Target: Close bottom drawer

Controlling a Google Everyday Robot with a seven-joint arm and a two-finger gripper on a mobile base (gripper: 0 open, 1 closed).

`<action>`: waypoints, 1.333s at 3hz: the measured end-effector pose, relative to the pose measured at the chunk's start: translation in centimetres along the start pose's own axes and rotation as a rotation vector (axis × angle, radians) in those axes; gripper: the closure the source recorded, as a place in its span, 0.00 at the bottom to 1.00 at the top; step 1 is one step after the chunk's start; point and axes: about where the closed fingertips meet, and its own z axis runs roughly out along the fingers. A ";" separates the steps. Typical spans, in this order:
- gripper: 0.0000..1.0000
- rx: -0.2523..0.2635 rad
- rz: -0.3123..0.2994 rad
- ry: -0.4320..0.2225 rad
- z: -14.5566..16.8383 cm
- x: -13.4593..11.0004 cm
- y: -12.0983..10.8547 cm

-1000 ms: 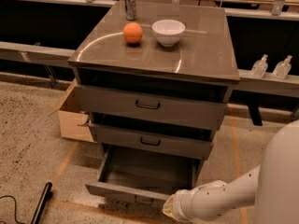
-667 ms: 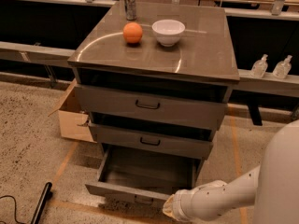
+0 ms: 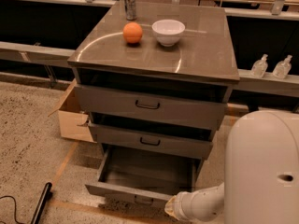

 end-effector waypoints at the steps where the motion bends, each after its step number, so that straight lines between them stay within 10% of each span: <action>1: 1.00 -0.003 0.018 0.016 3.0 2.2 0.1; 4: 1.00 0.052 0.016 -0.016 11.3 6.8 0.7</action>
Offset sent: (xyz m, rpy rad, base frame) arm 0.0001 -0.0115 -0.1171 0.0008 0.0044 -0.0471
